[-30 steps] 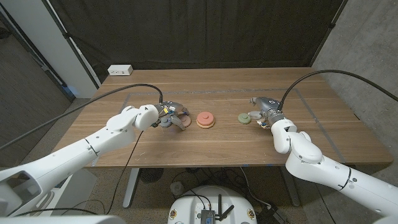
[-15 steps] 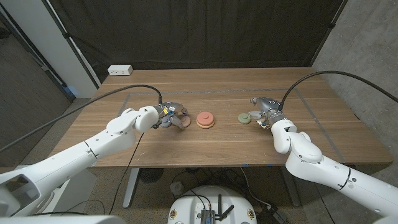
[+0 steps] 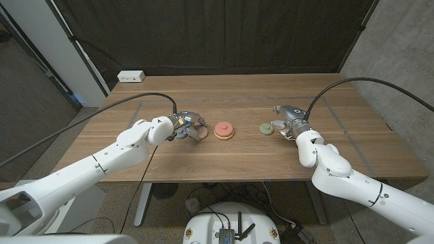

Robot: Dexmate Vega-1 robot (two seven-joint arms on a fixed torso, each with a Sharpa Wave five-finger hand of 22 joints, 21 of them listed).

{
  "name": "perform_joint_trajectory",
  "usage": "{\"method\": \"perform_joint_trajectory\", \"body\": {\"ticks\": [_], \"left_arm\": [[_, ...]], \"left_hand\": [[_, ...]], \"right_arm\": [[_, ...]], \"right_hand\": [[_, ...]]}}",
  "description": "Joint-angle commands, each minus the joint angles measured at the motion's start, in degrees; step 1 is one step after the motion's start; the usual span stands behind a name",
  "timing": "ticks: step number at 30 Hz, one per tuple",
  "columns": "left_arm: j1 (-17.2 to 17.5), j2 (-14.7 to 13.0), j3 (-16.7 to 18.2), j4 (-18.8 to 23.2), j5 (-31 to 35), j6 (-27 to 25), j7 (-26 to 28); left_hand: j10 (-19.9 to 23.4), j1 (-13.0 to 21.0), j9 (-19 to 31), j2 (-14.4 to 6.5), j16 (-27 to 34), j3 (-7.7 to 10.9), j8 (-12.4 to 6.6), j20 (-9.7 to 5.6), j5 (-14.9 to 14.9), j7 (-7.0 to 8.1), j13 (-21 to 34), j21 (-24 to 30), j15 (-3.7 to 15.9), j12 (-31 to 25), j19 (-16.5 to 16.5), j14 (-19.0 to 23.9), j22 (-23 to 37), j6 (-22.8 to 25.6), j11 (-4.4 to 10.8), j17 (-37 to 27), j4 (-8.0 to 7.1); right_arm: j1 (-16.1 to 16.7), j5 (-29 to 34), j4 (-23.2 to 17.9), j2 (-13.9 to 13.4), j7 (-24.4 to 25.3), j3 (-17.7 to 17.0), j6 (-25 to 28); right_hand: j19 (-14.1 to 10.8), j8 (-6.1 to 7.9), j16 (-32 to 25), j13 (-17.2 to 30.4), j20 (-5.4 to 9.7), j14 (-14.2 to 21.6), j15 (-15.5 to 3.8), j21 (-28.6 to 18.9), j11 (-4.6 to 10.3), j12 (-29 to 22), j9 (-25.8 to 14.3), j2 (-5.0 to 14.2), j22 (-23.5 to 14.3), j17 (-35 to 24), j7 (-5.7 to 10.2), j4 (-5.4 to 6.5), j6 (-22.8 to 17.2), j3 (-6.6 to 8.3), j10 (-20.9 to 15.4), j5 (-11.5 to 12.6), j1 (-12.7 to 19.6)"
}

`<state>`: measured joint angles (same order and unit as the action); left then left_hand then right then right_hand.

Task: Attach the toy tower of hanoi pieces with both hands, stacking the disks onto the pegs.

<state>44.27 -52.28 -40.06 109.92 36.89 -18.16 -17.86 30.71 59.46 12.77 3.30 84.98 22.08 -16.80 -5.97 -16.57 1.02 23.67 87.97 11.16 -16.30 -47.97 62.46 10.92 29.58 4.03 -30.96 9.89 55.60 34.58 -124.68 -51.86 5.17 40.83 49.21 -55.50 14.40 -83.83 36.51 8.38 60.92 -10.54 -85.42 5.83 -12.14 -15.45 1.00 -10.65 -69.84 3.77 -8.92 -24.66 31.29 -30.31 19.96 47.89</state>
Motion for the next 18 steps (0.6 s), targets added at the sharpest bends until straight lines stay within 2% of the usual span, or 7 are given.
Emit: {"method": "perform_joint_trajectory", "body": {"ticks": [1,18], "left_arm": [[-0.5,-0.6,0.0,1.5,-0.1,-1.0,-1.0],[-1.6,-1.6,0.9,3.9,0.9,-1.6,-3.0]], "left_hand": [[5.9,1.4,0.2,-1.0,-0.2,0.53,-0.11,-6.37,-0.6,-0.02,4.3,0.3,1.34,0.2,-0.6,0.5,0.1,0.4,5.08,-0.5,-0.33],[6.6,3.1,0.4,-1.3,-0.7,1.10,0.04,-6.27,-1.2,0.07,5.0,0.5,1.37,0.4,-0.4,0.3,0.3,0.9,5.20,-1.3,-0.11]], "right_arm": [[0.3,-0.2,-0.7,-0.5,0.3,-0.2,0.4],[0.8,0.0,-2.0,-1.2,0.0,-0.2,2.1]], "right_hand": [[0.1,-0.15,0.1,0.3,4.13,-0.4,-1.90,0.2,-0.09,-0.2,0.0,0.00,-0.2,0.0,0.03,0.10,-0.5,0.60,-0.9,0.4,-0.5],[0.0,-0.18,-0.2,0.4,4.13,-0.1,-1.89,0.2,0.08,-0.2,0.0,0.16,-0.2,-0.3,-0.11,0.06,-0.6,0.69,-1.0,0.6,-0.8]]}}
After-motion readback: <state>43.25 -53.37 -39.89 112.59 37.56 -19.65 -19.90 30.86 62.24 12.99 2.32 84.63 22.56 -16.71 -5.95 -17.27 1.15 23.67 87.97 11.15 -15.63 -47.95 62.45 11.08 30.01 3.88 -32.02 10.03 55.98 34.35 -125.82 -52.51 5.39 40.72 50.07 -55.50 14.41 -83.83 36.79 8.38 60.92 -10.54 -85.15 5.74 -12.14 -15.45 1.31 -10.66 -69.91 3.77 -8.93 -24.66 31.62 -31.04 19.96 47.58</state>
